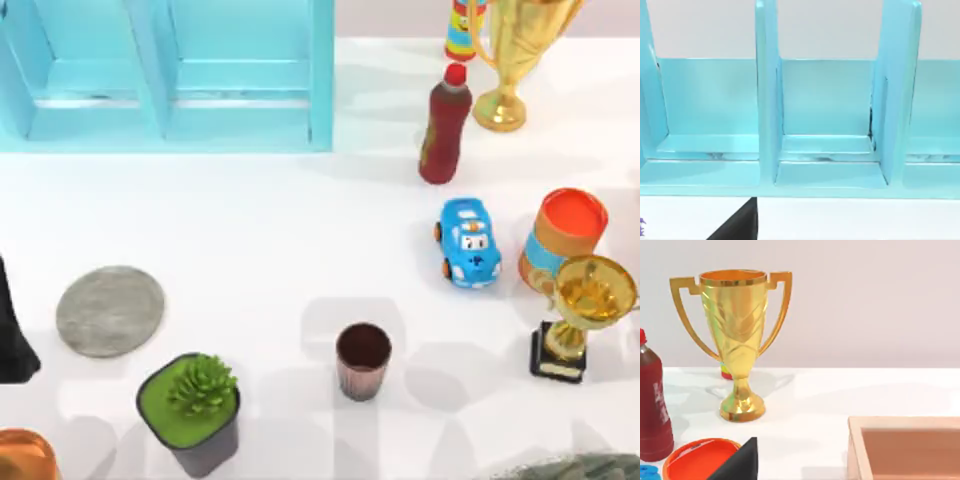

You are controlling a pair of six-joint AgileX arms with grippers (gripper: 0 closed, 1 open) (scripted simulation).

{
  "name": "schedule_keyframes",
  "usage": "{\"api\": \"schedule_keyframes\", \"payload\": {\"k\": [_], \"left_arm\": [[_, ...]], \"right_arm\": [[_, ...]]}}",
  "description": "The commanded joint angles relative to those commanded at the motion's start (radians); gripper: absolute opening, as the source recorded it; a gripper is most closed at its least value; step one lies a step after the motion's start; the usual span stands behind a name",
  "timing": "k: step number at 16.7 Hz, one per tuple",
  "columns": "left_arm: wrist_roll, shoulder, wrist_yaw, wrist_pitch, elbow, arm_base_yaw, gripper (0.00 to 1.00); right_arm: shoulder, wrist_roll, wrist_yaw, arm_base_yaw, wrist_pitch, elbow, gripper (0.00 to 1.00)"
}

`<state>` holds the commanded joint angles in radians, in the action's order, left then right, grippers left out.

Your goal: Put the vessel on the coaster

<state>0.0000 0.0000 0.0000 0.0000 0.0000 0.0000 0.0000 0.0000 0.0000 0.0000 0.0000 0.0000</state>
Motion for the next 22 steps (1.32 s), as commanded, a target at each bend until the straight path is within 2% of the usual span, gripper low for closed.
{"api": "schedule_keyframes", "payload": {"k": [4,8,22], "left_arm": [[0.013,0.03,0.0,-0.027,0.029,-0.019,1.0],[0.087,0.219,0.0,-0.178,0.212,-0.123,1.0],[0.515,1.548,0.0,-1.053,1.377,-0.727,1.0]], "right_arm": [[0.0,0.0,0.0,0.0,0.0,0.0,1.0],[0.0,0.0,0.0,0.0,0.0,0.0,1.0],[0.0,0.0,0.0,0.0,0.0,0.0,1.0]]}}
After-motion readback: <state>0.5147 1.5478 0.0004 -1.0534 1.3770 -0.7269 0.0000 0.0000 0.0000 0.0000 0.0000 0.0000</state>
